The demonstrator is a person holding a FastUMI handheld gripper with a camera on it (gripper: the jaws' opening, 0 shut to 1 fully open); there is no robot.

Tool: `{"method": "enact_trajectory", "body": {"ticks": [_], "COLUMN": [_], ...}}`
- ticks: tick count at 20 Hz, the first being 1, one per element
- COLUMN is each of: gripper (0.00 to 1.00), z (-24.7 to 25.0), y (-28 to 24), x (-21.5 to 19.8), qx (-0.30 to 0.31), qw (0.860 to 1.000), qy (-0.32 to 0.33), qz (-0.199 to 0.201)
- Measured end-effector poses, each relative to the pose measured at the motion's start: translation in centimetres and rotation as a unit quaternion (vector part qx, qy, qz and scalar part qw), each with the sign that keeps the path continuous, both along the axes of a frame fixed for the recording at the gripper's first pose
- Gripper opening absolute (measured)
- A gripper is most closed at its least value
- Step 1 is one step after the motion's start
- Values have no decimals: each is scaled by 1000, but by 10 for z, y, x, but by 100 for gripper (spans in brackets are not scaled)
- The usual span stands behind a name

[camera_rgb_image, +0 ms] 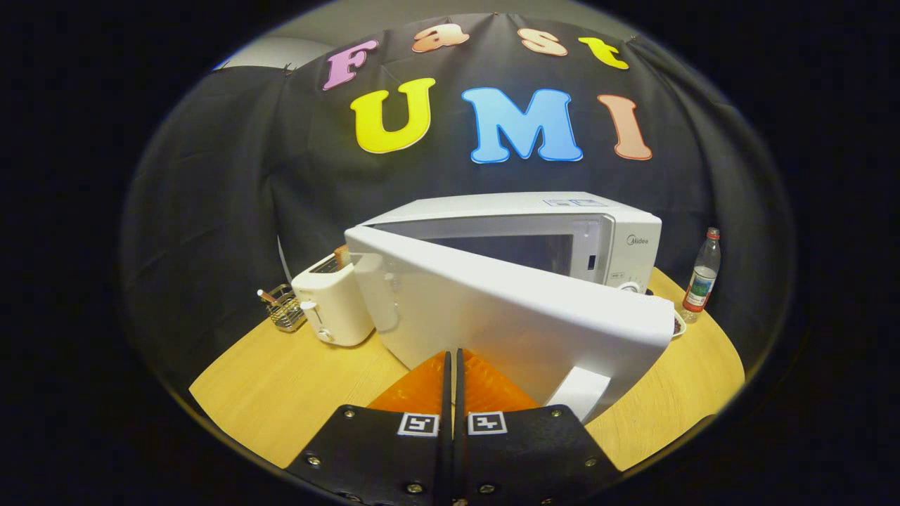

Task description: Open the microwave, put the food inside, and close the microwave door.

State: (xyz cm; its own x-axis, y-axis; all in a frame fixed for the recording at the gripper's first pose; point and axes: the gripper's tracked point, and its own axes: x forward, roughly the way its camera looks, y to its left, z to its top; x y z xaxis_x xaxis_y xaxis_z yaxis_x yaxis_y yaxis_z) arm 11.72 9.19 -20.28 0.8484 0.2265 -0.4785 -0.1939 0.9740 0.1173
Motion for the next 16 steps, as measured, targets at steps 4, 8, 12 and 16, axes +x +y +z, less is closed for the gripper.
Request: {"method": "enact_trajectory", "body": {"ticks": [4, 8, 12, 16], "gripper": [1, 1, 1, 1], "z": [-4, -8, -7, -4], "y": [-17, -27, -35, -41], "x": [24, 49, 74, 97], "qx": [-27, -32, -38, -40], "qw": [1000, 999, 999, 997], "qy": [-4, -3, -9, -15], "qz": [-13, -23, -37, -57]}}
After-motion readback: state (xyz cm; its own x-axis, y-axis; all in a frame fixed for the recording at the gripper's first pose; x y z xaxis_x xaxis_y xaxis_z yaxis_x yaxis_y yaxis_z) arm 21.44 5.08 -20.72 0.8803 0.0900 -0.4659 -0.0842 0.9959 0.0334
